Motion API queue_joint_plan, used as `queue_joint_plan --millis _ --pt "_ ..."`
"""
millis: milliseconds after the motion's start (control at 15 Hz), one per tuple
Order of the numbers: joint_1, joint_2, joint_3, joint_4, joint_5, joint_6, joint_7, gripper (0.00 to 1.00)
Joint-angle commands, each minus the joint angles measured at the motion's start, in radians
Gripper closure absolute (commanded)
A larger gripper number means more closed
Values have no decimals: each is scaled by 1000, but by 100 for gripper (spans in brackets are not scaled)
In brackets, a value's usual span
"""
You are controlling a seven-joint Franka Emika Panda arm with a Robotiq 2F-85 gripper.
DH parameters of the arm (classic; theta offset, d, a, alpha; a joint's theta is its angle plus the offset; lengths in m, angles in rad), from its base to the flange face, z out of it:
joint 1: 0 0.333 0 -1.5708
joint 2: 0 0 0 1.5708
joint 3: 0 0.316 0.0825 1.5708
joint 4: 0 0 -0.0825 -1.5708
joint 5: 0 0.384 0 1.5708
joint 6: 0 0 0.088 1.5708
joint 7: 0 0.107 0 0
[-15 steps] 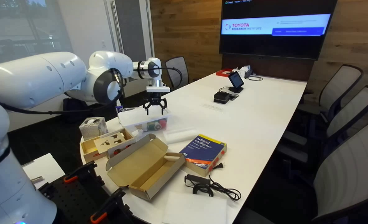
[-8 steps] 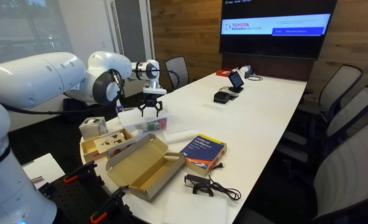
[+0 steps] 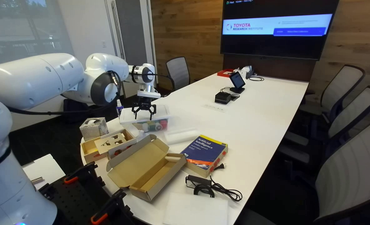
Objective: Place the white lid on the tote
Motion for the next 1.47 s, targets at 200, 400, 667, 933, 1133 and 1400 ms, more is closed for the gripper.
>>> queue_joint_plan --millis 200,400,667,933,1133,1400 --pt "26 0 25 0 29 54 29 0" --pt "35 0 25 3 29 58 28 0" --pt "51 0 19 39 23 34 49 0" --pt "83 -3 6 129 6 -13 68 0" --pt "95 -48 19 58 13 47 4 0" --pt "160 -24 37 -2 15 167 -52 0"
